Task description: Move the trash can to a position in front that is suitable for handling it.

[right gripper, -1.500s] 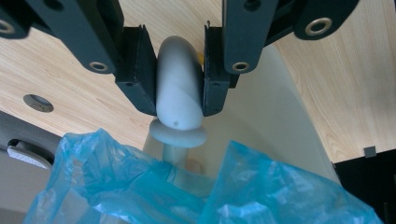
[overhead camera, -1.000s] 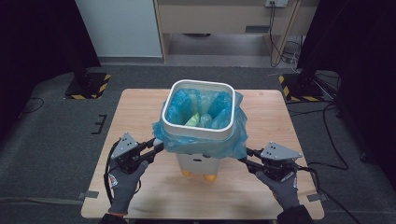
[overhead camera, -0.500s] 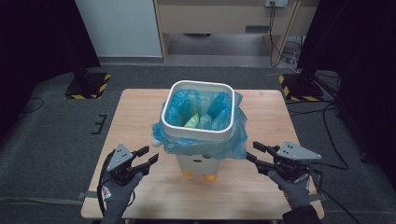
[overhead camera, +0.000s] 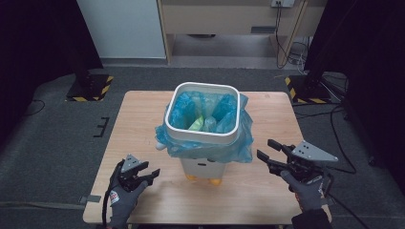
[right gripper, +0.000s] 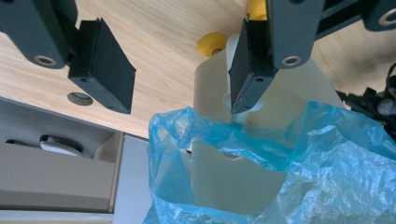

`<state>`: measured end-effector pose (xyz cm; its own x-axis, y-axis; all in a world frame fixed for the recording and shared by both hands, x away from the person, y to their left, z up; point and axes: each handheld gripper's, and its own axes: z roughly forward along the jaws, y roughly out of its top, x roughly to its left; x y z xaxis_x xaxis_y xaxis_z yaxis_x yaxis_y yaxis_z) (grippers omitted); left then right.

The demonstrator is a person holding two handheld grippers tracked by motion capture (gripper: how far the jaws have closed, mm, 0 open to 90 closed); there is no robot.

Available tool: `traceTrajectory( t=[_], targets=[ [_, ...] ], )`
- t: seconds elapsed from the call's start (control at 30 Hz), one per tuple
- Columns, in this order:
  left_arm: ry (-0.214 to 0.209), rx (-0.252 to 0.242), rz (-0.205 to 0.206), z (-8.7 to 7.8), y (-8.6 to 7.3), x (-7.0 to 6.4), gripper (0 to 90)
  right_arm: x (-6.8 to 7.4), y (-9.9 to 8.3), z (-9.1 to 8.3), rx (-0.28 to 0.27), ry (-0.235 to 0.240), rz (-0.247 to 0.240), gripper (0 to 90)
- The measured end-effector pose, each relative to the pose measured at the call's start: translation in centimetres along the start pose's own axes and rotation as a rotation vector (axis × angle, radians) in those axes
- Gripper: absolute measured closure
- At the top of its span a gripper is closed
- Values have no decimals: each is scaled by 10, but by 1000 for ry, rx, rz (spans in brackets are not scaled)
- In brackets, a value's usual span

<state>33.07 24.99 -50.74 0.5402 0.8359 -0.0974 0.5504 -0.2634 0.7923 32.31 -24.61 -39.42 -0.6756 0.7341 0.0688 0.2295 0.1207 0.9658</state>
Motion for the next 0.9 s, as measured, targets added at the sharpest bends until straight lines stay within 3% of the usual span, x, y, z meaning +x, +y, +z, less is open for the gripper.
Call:
traceTrajectory(
  t=[0.13, 0.2, 0.27, 0.4, 0.53, 0.67, 0.9],
  targets=[
    [15, 54, 11, 12, -6, 1, 380, 0, 1, 0, 1, -5, -1, 381],
    [26, 101, 26, 20, -10, 0, 377, -1, 2, -1, -6, -9, 5, 380],
    [29, 111, 52, 24, -9, -1, 352, -2, 4, -2, -7, -16, 2, 380],
    [44, 117, 90, 29, -9, -8, 283, -5, 12, -6, -36, -22, 7, 378],
    [46, 114, 85, 32, -9, -11, 209, -6, 21, -9, -57, -30, 5, 375],
    [36, 126, 97, 37, -9, -15, 81, -8, 30, -11, -79, -41, 12, 352],
    [33, 138, 101, 39, -8, -17, 21, -10, 42, -10, -113, -53, 24, 334]
  ],
)
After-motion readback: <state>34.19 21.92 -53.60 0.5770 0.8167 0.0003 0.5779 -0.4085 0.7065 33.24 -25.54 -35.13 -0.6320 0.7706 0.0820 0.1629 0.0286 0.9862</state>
